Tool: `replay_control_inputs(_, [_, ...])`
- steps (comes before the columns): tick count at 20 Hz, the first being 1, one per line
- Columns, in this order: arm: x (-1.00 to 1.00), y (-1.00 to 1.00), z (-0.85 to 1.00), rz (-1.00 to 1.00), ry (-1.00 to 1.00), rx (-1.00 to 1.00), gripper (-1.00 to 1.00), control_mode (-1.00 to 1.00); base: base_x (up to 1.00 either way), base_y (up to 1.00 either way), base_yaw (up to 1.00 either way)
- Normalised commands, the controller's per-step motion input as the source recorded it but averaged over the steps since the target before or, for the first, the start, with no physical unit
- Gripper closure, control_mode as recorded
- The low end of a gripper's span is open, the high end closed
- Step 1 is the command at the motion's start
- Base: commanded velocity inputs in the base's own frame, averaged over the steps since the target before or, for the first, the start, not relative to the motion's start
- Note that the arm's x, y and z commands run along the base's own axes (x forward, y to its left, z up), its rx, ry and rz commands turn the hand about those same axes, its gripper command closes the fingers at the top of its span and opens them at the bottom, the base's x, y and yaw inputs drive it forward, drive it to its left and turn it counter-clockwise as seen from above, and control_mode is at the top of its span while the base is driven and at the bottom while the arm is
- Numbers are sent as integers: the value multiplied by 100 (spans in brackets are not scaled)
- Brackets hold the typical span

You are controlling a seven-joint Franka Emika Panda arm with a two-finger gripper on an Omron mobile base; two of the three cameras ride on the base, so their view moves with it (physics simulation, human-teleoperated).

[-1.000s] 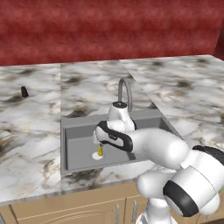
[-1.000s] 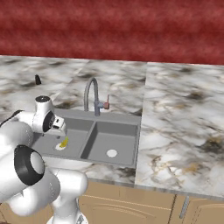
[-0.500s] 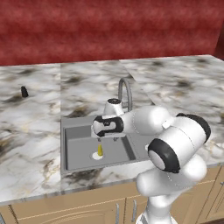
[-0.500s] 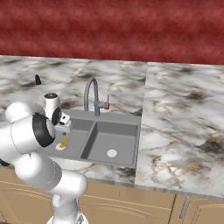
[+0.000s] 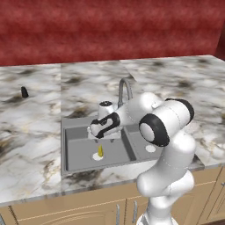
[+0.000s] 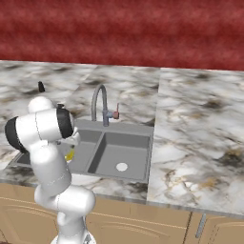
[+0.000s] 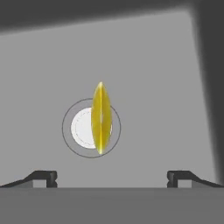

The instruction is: Turn on the sink faucet. Then move the lemon wedge from the counter to the sink. Turn off the sink. Move the vegetable from the sink to the pot next to the stove. Finally move the pot to the front left burner.

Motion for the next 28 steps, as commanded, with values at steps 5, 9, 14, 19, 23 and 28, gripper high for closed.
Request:
replay_control_inputs(5, [27,24,-42,-10,3,-3,-100,-100,0,0,0])
replay_control_inputs(9, [27,12,-42,-8,2,-1,-100,-100,0,0,0])
replay_control_inputs(14, [21,0,-34,-5,0,0,-100,-100,0,0,0])
replay_control_inputs(19, [0,-3,-12,-4,0,0,-100,-100,0,0,0])
replay_control_inputs(23, [0,-4,-8,-3,0,0,-100,-100,0,0,0])
replay_control_inputs(28, [0,-14,-11,0,0,0,-100,-100,0,0,0])
